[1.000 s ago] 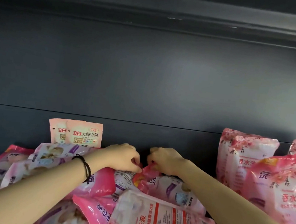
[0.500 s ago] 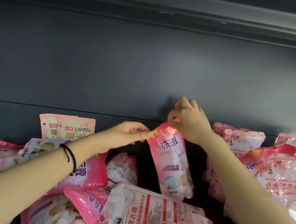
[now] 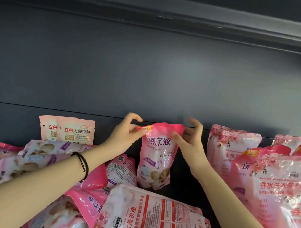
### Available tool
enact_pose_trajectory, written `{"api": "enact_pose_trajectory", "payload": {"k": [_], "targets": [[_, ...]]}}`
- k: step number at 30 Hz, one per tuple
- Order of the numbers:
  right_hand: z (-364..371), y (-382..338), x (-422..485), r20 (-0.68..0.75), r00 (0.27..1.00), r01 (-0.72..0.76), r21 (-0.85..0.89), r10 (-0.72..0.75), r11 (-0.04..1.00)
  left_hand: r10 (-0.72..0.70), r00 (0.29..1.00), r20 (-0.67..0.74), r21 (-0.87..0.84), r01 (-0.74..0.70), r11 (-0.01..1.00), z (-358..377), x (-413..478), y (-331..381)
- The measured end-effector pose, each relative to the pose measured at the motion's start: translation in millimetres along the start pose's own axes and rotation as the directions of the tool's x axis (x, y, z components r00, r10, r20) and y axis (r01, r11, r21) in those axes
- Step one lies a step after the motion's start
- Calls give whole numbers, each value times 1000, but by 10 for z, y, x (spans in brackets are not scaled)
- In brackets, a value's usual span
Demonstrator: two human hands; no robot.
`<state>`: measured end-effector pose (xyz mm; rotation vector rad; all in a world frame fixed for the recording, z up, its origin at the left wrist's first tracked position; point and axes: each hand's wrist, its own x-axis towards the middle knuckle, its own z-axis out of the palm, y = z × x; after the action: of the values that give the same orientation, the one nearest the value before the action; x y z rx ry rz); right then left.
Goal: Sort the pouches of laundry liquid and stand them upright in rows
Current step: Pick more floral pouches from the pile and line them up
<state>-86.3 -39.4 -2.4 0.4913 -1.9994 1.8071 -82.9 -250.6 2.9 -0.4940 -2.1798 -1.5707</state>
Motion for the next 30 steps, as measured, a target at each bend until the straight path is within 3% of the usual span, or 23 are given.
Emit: {"api": "enact_pose_trajectory", "payload": {"k": [3, 7, 10, 13, 16, 19, 24, 27, 30], "targets": [[-42, 199, -29, 5, 974, -227, 78, 227, 971, -2, 1000, -27, 49, 3, 999, -25, 11, 1], [14, 258, 81, -119, 951, -262, 171, 284, 950, -59, 998, -31, -48, 58, 997, 30, 166, 111], [7, 251, 183, -199, 944, -235, 147, 261, 961, -136, 989, -65, -148, 125, 981, 113, 282, 132], [-63, 312, 213, -261, 949, -175, 19, 174, 984, -113, 991, -75, -146, 101, 984, 196, 349, 112], [-121, 402, 173, -296, 951, -118, -76, 91, 990, -37, 998, -51, -39, 35, 999, 255, 365, 75], [-148, 444, 87, -343, 939, -93, -210, 15, 973, 139, 990, -9, 181, -135, 974, 279, 316, 17], [-190, 466, -189, -149, 985, 61, -171, -87, 983, 260, 949, 177, 361, -309, 880, 193, 101, -99], [-226, 536, -283, 67, 994, 99, -249, -85, 964, 120, 914, 388, 533, -329, 779, 144, -21, -170], [-235, 577, -283, 162, 986, 110, -454, -40, 884, 2, 896, 445, 523, -261, 812, 221, -54, -214]]}}
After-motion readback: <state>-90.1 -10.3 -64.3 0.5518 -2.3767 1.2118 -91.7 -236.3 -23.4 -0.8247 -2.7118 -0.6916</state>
